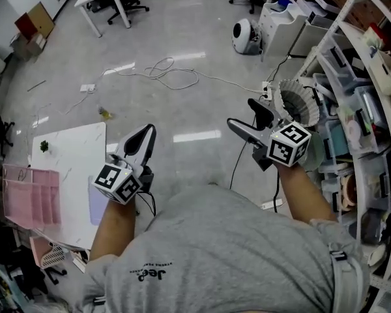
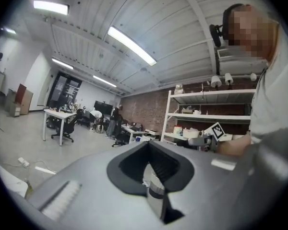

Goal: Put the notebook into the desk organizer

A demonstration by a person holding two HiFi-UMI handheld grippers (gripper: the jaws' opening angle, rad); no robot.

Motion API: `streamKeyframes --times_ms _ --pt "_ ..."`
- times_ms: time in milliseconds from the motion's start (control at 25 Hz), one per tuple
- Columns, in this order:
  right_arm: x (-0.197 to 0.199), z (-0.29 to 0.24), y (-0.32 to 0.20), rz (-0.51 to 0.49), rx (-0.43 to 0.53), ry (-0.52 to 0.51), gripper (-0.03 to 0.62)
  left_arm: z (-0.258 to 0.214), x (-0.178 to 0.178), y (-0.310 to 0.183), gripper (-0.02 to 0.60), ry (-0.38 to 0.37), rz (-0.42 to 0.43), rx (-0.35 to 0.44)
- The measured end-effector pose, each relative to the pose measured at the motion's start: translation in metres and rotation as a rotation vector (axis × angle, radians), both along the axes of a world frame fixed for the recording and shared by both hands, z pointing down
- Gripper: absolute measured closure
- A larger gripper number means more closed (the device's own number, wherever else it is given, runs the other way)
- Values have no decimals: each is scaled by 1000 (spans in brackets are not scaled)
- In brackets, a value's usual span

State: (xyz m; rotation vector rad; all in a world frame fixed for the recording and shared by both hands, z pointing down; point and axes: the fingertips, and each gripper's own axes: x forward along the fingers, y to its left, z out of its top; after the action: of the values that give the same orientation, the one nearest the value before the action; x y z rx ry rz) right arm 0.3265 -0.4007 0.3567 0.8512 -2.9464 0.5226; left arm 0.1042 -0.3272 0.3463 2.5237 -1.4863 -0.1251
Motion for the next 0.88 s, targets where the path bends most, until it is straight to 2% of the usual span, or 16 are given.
streamKeyframes --times_ms 160,360,600,760,880 --pt "-41 5 -26 -92 -28 -27 181 -1 -27 -6 525 -29 -85 10" --pt "-138 31 -19 -252 -141 -29 181 4 -102 30 525 -40 -239 1" --pt "-271 79 31 -468 -301 25 181 20 -196 102 525 -46 -428 -38" --pt "-352 124 74 -576 -453 50 181 40 -248 158 525 -37 -538 -79" --pt "-402 173 113 -644 -585 105 181 57 -276 202 525 -28 -619 -116"
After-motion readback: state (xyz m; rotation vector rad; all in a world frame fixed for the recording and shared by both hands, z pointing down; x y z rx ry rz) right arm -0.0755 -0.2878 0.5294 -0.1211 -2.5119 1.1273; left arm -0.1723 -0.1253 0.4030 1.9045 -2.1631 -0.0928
